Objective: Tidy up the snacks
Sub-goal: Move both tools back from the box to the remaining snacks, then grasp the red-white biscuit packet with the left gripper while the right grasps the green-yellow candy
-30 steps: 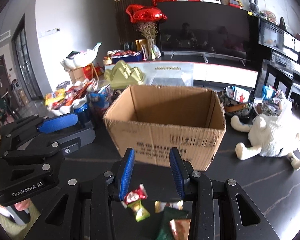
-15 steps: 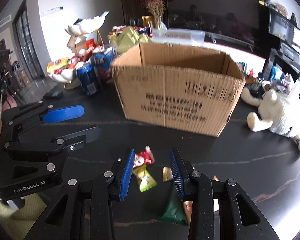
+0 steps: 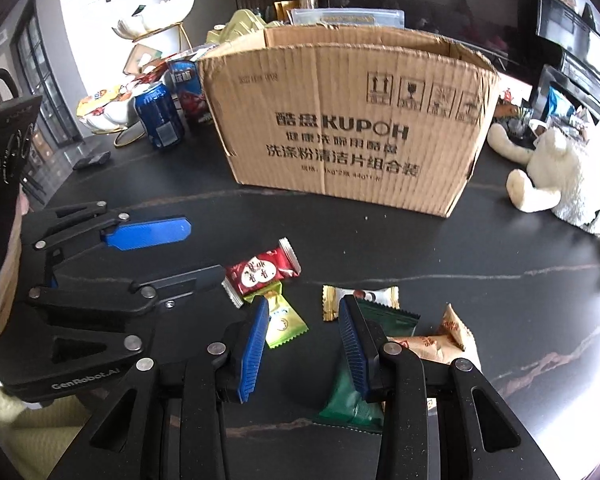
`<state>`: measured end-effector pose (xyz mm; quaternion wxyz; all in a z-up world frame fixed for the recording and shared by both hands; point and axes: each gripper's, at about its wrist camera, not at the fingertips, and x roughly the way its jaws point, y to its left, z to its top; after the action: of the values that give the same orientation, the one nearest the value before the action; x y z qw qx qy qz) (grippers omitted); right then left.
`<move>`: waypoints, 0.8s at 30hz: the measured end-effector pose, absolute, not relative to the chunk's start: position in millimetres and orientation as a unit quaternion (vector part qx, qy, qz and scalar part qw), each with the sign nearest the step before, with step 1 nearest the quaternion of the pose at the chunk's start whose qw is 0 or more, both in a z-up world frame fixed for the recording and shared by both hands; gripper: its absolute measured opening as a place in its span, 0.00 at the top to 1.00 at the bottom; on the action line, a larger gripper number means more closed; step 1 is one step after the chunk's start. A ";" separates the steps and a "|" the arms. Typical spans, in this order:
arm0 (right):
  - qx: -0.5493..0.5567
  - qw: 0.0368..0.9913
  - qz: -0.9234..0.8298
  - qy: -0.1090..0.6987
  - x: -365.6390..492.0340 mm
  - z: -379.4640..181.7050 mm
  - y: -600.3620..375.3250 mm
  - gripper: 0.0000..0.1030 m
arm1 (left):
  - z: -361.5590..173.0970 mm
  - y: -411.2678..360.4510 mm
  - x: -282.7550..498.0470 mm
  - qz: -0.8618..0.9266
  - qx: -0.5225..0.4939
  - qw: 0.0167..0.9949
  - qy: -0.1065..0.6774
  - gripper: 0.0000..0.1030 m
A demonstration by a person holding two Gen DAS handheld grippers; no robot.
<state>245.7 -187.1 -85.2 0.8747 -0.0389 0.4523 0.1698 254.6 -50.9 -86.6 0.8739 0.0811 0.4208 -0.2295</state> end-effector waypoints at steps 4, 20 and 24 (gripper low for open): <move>-0.034 0.872 0.168 0.459 249.1 -92.2 -188.9 0.63 | -98.3 -54.6 260.9 -0.240 0.079 0.865 0.433 0.64; -0.027 0.862 0.176 0.474 254.4 -106.1 -184.2 0.63 | -120.2 -62.7 277.2 -0.238 0.079 0.856 0.451 0.75; -0.029 0.861 0.179 0.476 254.0 -108.0 -181.8 0.63 | -123.4 -60.5 278.4 -0.240 0.068 0.853 0.459 0.78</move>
<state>254.0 -181.8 -108.0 0.8606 -0.0294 0.4760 0.1787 278.4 -60.5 -123.4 0.8528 0.0681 0.4588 -0.2402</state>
